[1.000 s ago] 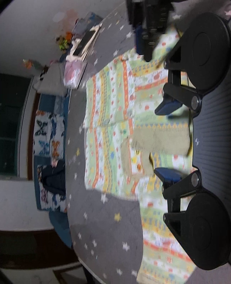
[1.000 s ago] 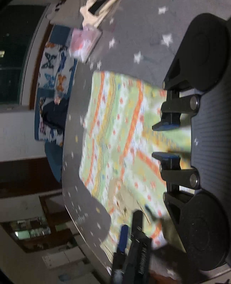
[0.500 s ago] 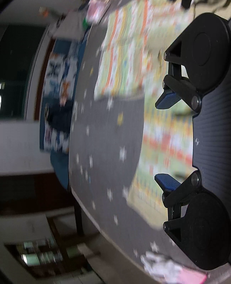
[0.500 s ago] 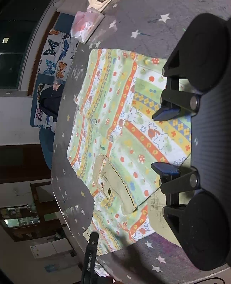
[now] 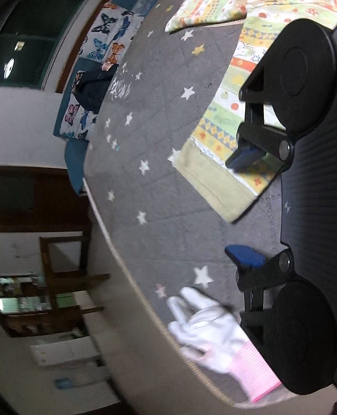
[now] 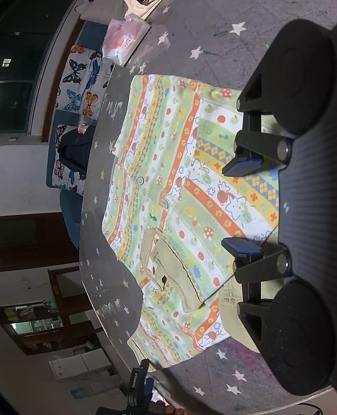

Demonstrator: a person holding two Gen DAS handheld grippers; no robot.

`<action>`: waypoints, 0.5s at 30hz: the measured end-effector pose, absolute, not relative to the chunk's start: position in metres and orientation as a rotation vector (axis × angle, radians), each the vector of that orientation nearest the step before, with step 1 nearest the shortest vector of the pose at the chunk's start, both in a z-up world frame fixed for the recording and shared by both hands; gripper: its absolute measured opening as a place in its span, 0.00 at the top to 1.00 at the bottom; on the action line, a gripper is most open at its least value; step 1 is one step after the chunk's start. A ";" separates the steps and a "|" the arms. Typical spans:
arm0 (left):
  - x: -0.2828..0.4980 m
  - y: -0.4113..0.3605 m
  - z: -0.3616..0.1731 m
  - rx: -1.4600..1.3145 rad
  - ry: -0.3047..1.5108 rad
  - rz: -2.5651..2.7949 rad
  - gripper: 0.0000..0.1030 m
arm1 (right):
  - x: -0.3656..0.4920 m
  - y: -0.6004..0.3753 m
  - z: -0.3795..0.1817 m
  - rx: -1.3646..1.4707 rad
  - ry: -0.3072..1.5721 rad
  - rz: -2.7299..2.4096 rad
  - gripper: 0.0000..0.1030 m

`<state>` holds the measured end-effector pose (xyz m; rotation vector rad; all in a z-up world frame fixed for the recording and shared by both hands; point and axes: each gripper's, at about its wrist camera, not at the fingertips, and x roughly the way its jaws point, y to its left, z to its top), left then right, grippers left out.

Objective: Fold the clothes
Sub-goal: 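Close the left gripper on the khaki cuff and lift the sleeve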

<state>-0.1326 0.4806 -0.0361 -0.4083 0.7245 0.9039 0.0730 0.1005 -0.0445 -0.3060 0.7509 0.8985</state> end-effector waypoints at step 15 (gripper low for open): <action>-0.127 0.434 0.007 -0.469 0.591 0.682 0.90 | 0.073 0.084 -0.034 -0.262 0.724 0.879 0.49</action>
